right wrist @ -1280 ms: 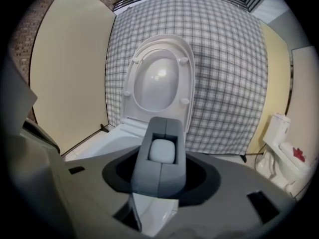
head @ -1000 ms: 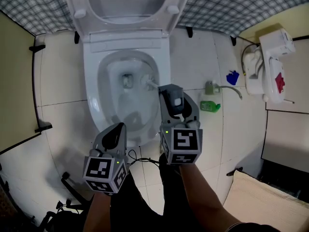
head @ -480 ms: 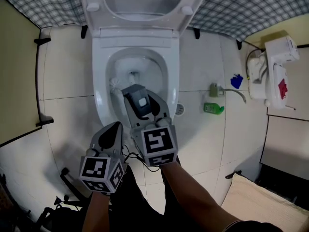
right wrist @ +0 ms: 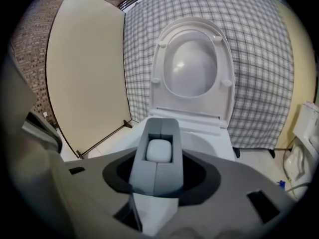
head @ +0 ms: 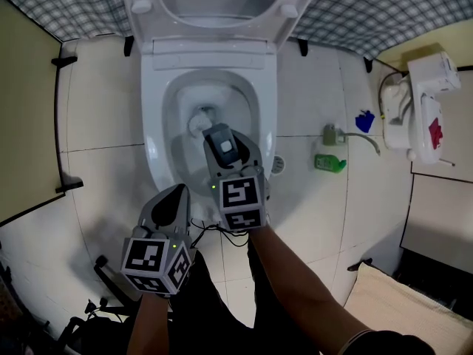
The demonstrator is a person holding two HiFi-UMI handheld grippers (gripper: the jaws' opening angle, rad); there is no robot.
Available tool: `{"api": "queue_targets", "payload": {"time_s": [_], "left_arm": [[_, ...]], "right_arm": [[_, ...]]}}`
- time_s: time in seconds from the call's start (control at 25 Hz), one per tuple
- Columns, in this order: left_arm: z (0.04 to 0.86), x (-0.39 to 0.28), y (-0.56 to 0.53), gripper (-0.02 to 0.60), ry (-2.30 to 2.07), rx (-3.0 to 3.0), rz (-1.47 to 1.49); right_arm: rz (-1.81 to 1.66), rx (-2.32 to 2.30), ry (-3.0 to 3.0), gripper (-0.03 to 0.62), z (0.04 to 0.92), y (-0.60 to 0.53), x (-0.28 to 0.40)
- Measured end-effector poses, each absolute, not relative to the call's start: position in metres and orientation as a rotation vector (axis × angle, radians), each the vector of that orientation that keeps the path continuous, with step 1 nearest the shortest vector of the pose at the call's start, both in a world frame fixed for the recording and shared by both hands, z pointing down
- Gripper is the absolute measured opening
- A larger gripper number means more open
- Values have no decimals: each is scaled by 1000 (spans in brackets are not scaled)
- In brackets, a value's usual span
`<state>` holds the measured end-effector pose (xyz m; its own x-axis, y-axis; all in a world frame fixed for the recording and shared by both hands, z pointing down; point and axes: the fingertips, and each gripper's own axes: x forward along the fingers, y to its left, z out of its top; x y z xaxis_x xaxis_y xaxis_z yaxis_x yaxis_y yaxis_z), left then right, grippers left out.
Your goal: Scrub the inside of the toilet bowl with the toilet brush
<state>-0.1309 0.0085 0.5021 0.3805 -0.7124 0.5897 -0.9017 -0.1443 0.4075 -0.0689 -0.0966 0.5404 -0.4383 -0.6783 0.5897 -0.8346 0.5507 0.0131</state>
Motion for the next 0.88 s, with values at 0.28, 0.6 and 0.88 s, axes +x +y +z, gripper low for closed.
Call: {"api": "queue_targets", "payload": {"time_s": [0.28,0.6,0.88], "left_arm": [[506,-131,12,8,-1390,1908,348],[502,-118,13,8,-1370,1922,335],[496,-110,15,8,-1370,1934,315]], "right_arm": [[437,1303,-2128,199,561,-110,-19],[462,1423,-2074,201,520,-96,33],[404,1497,-2044,200,469,-84,65]]}}
